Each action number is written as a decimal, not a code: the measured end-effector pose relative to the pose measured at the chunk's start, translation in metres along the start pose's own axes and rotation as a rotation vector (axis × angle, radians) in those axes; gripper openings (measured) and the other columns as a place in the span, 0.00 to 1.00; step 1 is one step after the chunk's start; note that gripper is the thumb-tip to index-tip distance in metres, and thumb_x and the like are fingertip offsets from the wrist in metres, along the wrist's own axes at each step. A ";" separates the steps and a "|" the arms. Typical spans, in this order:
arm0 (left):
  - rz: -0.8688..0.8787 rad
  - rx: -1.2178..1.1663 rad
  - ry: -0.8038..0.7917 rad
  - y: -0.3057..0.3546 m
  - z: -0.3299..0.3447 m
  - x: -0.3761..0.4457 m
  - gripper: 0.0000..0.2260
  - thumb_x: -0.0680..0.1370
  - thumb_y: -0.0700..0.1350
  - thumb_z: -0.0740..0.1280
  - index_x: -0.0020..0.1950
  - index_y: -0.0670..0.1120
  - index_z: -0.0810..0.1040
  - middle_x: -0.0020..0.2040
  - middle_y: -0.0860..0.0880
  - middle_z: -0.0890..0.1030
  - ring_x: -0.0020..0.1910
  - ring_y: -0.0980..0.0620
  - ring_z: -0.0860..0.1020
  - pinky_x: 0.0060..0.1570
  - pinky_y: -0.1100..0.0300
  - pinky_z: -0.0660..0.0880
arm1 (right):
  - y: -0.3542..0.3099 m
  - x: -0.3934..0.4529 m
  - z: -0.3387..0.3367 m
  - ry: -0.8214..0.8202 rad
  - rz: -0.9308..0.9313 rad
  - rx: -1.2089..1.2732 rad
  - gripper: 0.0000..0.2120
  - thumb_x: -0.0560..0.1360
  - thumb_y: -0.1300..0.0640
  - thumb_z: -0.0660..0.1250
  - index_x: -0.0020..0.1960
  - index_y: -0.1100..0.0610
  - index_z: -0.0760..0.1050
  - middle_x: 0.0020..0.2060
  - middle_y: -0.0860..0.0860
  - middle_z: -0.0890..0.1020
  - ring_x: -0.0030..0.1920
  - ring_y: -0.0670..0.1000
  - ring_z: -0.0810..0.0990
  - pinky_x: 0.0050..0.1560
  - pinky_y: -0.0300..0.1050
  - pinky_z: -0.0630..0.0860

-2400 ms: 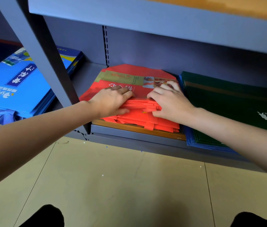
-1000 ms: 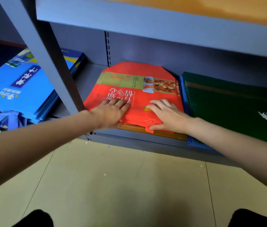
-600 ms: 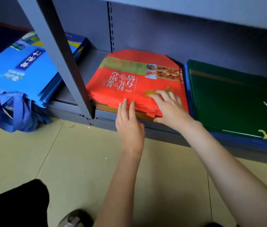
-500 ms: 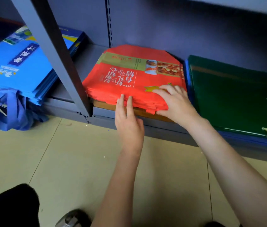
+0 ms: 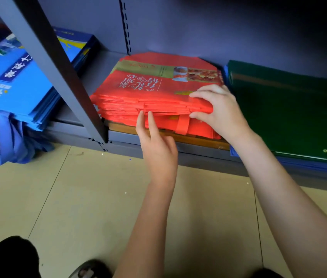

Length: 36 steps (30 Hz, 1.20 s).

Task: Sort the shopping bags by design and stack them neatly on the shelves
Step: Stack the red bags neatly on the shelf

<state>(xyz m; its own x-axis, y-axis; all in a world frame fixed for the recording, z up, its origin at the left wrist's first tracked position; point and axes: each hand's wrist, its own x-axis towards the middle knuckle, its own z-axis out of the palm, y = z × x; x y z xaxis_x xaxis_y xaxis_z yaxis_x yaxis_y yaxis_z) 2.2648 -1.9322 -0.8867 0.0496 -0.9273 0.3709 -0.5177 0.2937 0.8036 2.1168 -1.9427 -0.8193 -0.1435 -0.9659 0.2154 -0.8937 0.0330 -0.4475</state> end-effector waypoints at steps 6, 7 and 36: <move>-0.035 0.274 -0.127 -0.003 0.006 -0.011 0.22 0.62 0.35 0.62 0.54 0.40 0.82 0.57 0.37 0.78 0.56 0.32 0.75 0.52 0.39 0.74 | -0.003 0.026 -0.028 -0.029 0.017 0.023 0.22 0.67 0.54 0.75 0.61 0.54 0.78 0.58 0.51 0.77 0.59 0.50 0.74 0.55 0.29 0.58; 0.005 0.312 -0.133 -0.006 0.006 -0.013 0.23 0.61 0.34 0.62 0.54 0.41 0.82 0.57 0.38 0.78 0.55 0.33 0.76 0.52 0.40 0.74 | -0.005 0.029 -0.031 -0.029 0.017 0.014 0.22 0.67 0.54 0.75 0.61 0.55 0.78 0.58 0.51 0.77 0.59 0.50 0.73 0.53 0.28 0.57; -0.097 -0.008 -0.026 -0.007 -0.009 -0.023 0.25 0.71 0.35 0.59 0.69 0.37 0.68 0.68 0.39 0.69 0.67 0.43 0.66 0.67 0.50 0.63 | -0.012 0.011 0.010 -0.273 -0.055 -0.314 0.39 0.66 0.45 0.74 0.72 0.48 0.61 0.74 0.50 0.56 0.72 0.57 0.52 0.71 0.60 0.51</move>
<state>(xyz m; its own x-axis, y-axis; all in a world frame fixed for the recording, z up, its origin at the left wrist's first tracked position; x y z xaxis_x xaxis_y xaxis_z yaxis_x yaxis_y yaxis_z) 2.2747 -1.9107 -0.8972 0.0771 -0.9572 0.2791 -0.5051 0.2038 0.8387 2.1305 -1.9561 -0.8202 -0.0118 -0.9996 -0.0257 -0.9891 0.0155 -0.1463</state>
